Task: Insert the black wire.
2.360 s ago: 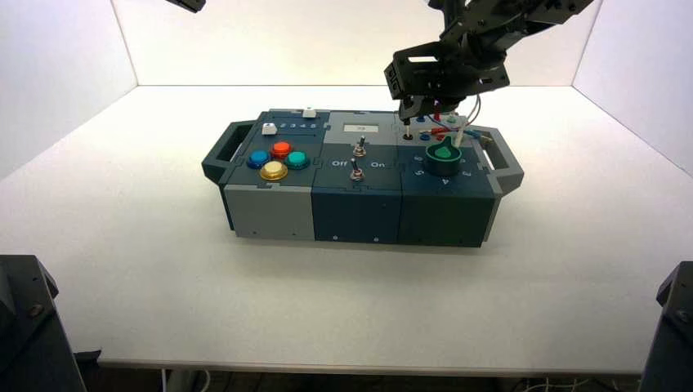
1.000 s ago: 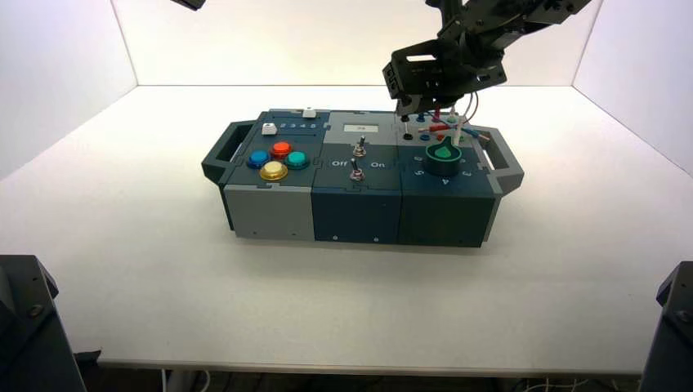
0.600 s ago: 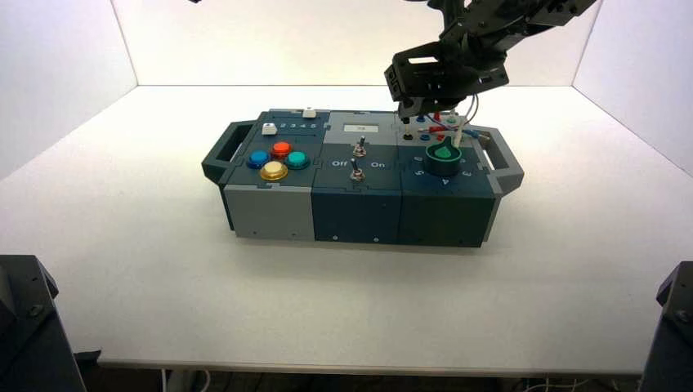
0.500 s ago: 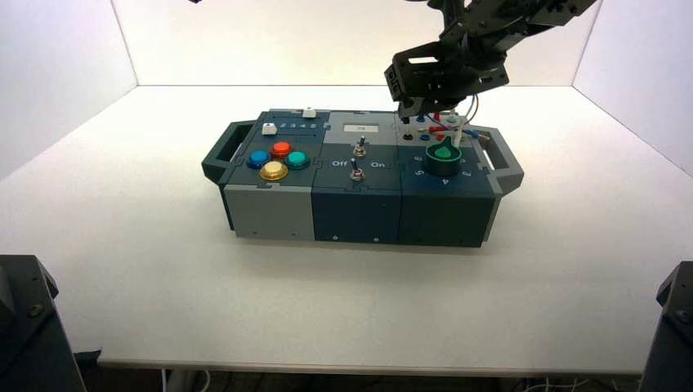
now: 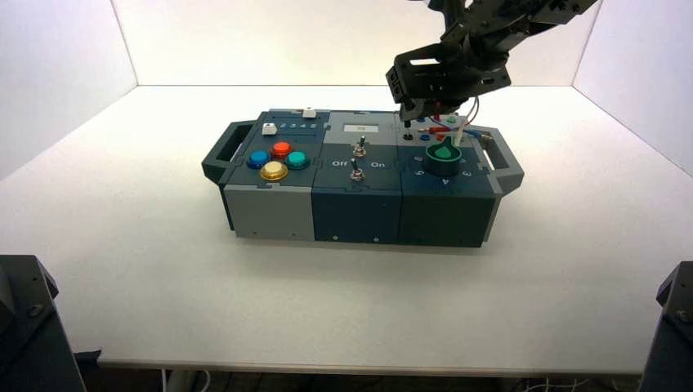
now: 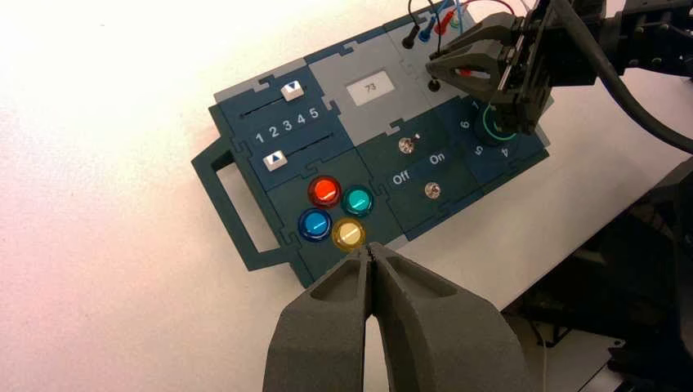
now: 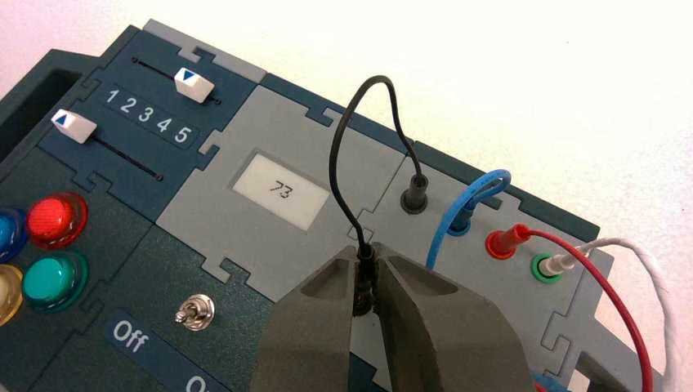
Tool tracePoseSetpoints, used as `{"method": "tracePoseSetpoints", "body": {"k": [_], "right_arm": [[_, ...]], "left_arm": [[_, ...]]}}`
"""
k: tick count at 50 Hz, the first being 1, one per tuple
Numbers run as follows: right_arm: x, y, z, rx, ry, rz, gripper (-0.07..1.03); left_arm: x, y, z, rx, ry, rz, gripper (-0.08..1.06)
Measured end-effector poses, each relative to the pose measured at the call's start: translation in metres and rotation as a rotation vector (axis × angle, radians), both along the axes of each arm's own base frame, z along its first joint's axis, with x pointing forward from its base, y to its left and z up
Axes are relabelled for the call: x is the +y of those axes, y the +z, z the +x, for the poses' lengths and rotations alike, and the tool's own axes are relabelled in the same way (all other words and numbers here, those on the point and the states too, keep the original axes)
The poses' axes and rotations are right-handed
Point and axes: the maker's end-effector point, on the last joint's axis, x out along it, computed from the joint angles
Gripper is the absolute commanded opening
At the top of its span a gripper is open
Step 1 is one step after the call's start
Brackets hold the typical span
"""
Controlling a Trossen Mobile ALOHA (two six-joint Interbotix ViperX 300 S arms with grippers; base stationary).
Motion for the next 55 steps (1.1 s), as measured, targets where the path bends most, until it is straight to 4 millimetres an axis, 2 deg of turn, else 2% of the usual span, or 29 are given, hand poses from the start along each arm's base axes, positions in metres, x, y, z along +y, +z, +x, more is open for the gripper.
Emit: {"method": "tracePoseSetpoints", "body": {"k": [55], "right_arm": [[0.0070, 0.0014, 0.0006, 0.124, 0.030, -0.045, -0.02]], "left_arm": [[-0.0011, 0.0069, 0.0020, -0.007, -0.002, -0.004, -0.03]]}}
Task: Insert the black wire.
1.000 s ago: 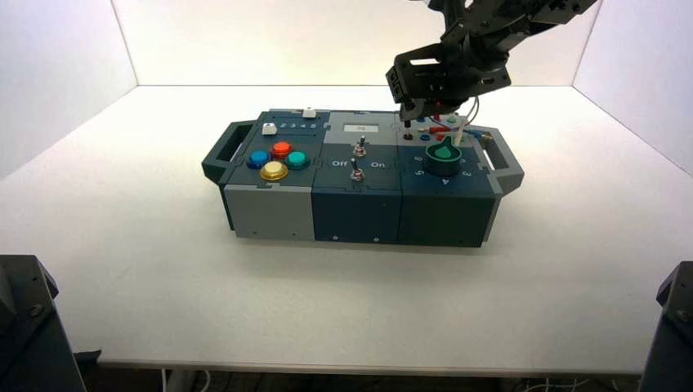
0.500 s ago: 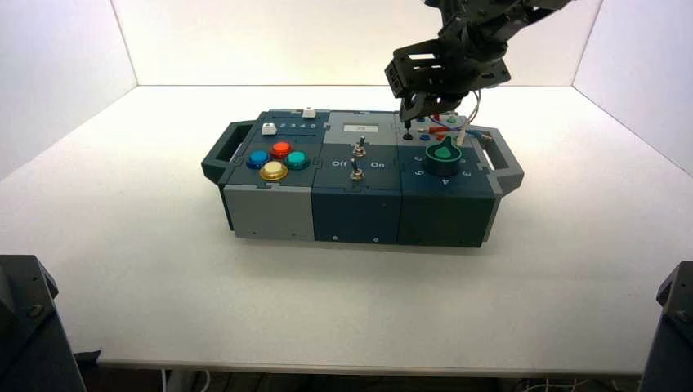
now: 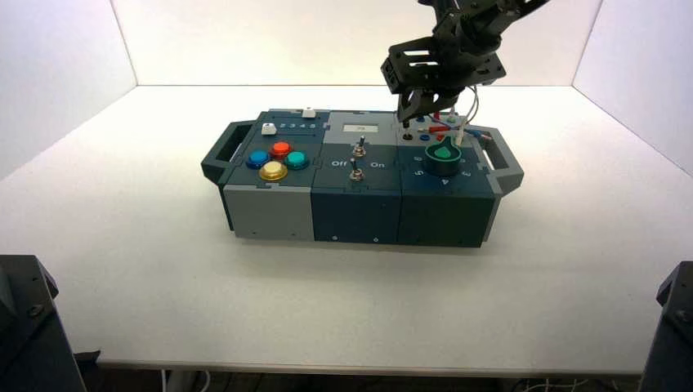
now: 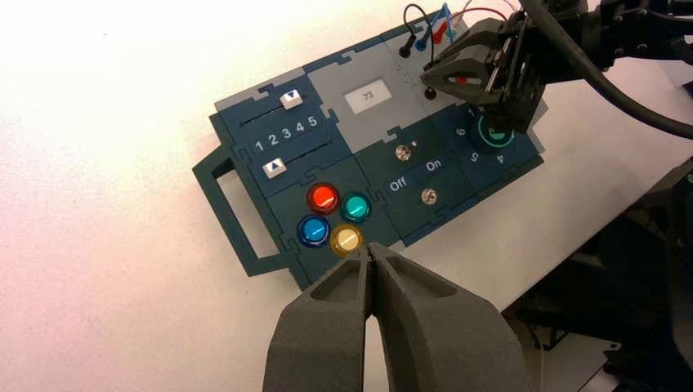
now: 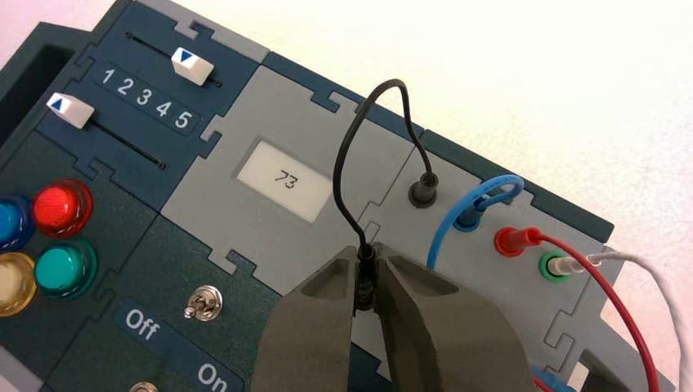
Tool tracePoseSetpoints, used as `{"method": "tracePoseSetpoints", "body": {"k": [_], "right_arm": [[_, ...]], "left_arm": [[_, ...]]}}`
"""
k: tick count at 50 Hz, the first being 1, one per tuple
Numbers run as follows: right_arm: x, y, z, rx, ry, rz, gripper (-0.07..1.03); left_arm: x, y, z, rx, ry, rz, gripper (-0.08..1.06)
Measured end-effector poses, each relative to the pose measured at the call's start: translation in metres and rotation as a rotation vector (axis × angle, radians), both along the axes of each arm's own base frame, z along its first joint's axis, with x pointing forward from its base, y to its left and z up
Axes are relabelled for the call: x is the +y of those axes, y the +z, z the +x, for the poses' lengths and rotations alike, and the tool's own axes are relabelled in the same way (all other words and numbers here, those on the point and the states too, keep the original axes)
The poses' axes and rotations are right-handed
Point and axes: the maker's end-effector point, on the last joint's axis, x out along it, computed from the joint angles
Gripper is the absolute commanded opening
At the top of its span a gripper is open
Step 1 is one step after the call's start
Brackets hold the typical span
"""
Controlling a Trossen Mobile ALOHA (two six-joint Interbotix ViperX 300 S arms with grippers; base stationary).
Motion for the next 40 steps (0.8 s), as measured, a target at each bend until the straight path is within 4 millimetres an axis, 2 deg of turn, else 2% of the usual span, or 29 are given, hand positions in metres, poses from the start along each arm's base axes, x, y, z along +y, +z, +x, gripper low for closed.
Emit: {"method": "tracePoseSetpoints", "body": {"k": [40], "right_arm": [[0.0002, 0.0037, -0.0021, 0.067, 0.009, -0.022, -0.02]], "left_arm": [[-0.0004, -0.0005, 0.0008, 0.004, 0.000, 0.002, -0.03]]}}
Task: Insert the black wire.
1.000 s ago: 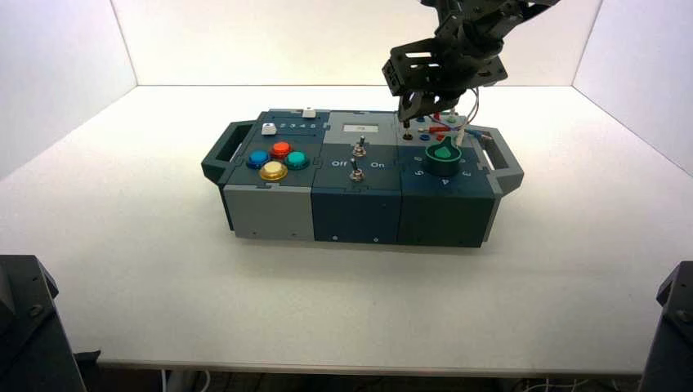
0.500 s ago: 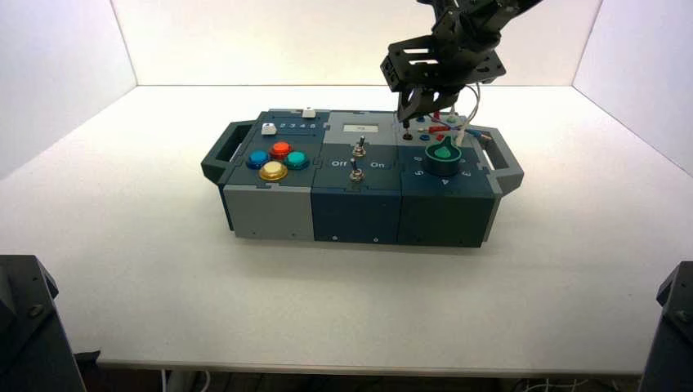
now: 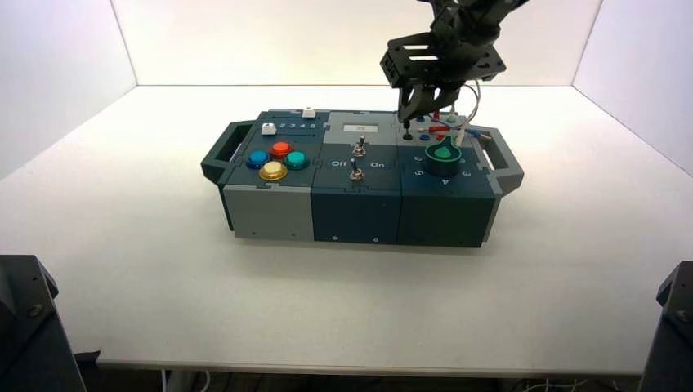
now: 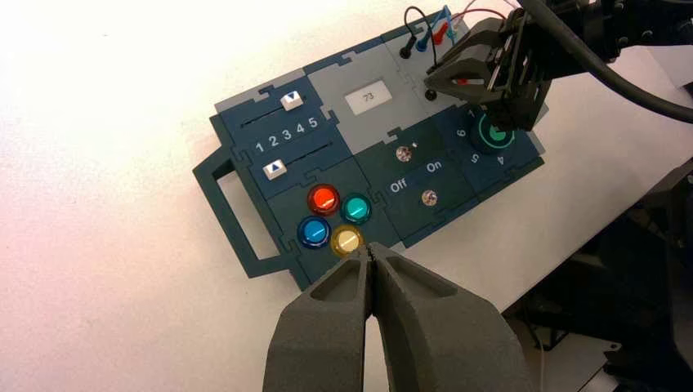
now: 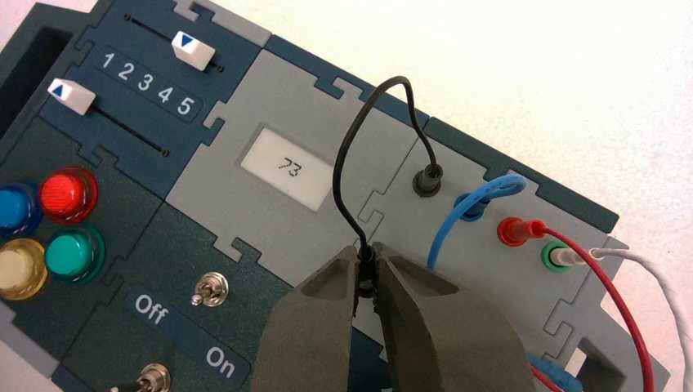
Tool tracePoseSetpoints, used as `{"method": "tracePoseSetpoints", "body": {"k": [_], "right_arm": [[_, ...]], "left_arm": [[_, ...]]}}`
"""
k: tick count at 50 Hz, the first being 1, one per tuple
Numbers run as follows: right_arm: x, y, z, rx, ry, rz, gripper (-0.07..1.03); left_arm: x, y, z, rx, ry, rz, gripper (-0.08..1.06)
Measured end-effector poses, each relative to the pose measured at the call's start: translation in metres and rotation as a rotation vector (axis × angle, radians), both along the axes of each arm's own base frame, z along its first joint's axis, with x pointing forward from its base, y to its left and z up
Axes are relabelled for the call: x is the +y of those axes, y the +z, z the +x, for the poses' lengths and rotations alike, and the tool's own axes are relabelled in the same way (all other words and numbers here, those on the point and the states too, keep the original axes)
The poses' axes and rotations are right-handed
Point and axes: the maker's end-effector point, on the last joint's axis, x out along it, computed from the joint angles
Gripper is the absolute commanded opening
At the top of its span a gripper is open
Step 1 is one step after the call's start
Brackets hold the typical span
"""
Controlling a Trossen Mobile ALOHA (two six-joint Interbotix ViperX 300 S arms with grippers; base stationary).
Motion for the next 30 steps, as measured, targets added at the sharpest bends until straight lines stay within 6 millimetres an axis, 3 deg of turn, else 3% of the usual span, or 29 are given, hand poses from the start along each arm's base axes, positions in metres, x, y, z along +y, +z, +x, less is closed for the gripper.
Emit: {"method": "tracePoseSetpoints", "body": {"k": [30], "right_arm": [[-0.0062, -0.0040, -0.0019, 0.058, -0.013, -0.020, -0.02]], "left_arm": [[-0.0001, 0.0007, 0.0005, -0.003, 0.000, -0.001, -0.03]]}}
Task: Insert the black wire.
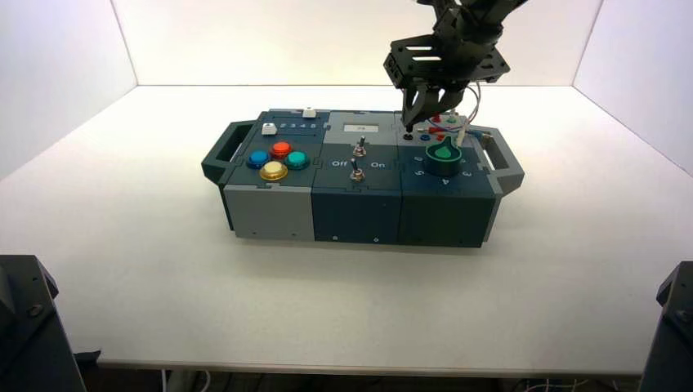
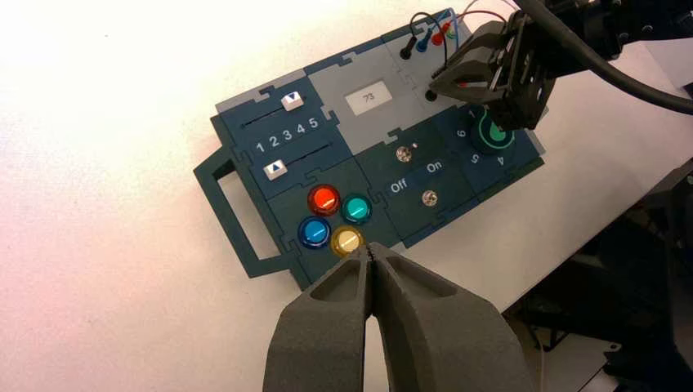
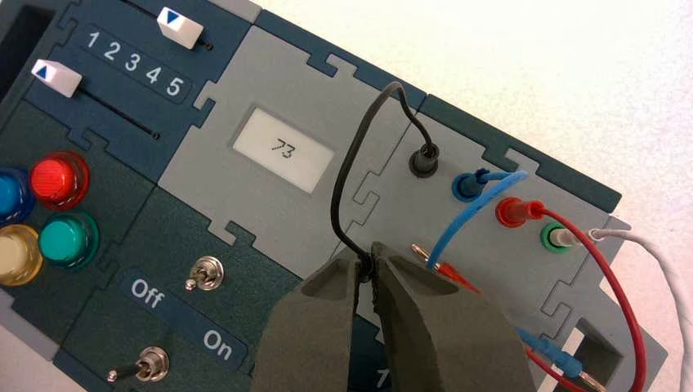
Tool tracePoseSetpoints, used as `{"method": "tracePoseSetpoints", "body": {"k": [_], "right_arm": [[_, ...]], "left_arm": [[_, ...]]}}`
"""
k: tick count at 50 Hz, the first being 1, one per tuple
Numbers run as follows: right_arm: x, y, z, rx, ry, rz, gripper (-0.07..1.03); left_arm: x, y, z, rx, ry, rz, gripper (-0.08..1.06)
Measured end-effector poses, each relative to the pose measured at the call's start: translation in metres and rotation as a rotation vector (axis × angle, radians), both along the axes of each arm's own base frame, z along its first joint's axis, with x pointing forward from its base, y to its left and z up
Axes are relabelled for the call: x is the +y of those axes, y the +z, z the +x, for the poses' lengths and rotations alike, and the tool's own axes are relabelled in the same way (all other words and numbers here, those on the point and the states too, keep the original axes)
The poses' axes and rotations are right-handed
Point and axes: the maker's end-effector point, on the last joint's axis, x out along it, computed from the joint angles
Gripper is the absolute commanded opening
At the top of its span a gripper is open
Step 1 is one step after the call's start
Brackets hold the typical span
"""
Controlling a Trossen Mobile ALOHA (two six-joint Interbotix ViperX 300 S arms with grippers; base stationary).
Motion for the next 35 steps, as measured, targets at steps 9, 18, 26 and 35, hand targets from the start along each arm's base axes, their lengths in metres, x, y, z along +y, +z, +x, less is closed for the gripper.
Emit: {"method": "tracePoseSetpoints", "body": {"k": [9, 18, 26, 35], "right_arm": [[0.0015, -0.0043, 0.0025, 0.032, 0.003, -0.014, -0.02], [0.0020, -0.0050, 0.0021, 0.046, 0.003, -0.017, -0.02], [0.0014, -0.0059, 0.0007, 0.052, 0.006, -0.021, -0.02], [0.0012, -0.0066, 0.0003, 0.055, 0.005, -0.022, -0.02]], "left_arm": [[0.0000, 0.0014, 0.0000, -0.004, 0.000, -0.002, -0.03], [0.0000, 0.0014, 0.0000, -0.004, 0.000, -0.002, -0.03], [0.0000, 0.0012, -0.0002, -0.003, 0.000, -0.001, -0.03], [0.0000, 0.0012, -0.0002, -0.003, 0.000, -0.001, -0.03]]}}
